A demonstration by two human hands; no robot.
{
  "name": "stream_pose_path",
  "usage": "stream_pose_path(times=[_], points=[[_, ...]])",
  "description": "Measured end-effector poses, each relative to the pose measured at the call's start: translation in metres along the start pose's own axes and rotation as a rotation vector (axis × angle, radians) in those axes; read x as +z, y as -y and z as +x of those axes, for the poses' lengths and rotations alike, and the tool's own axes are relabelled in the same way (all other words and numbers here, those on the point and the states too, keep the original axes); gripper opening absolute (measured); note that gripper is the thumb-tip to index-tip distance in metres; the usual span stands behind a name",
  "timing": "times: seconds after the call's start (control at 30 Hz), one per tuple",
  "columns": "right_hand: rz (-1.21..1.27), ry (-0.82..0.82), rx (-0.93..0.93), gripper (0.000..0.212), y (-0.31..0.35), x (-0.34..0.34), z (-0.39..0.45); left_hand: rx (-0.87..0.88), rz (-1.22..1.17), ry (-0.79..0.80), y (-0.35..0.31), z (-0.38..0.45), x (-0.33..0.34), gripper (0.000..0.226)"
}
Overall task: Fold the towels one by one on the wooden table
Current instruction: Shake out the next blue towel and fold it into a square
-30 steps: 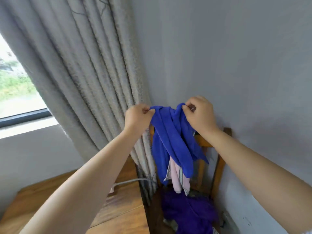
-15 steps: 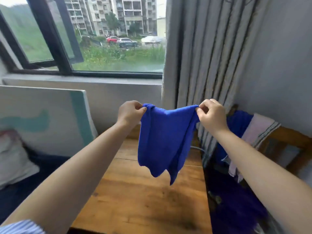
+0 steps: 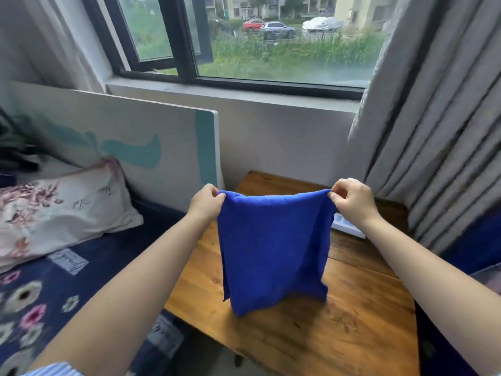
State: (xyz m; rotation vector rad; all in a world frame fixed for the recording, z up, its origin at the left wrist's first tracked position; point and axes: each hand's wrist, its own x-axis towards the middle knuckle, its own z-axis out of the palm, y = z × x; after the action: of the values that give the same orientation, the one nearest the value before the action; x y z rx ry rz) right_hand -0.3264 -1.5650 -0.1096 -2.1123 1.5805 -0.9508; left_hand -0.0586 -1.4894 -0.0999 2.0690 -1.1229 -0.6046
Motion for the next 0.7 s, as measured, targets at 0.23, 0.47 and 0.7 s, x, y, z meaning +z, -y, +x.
stream_pose_path(times=[0.23,0.47,0.7], points=[[0.106,0.325,0.128,0.009,-0.053,0.074,0.018,-0.177,-0.037,0.208,0.032,0.058,0.062,0.016],[0.054,0.399,0.360,0.010,-0.095,0.146,-0.013,-0.453,0.027,0.320,0.088,0.075,0.124,0.035],[0.323,0.063,1.066,0.020,-0.112,0.178,-0.058,-0.652,0.078,0.331,0.126,0.087,0.140,0.015]])
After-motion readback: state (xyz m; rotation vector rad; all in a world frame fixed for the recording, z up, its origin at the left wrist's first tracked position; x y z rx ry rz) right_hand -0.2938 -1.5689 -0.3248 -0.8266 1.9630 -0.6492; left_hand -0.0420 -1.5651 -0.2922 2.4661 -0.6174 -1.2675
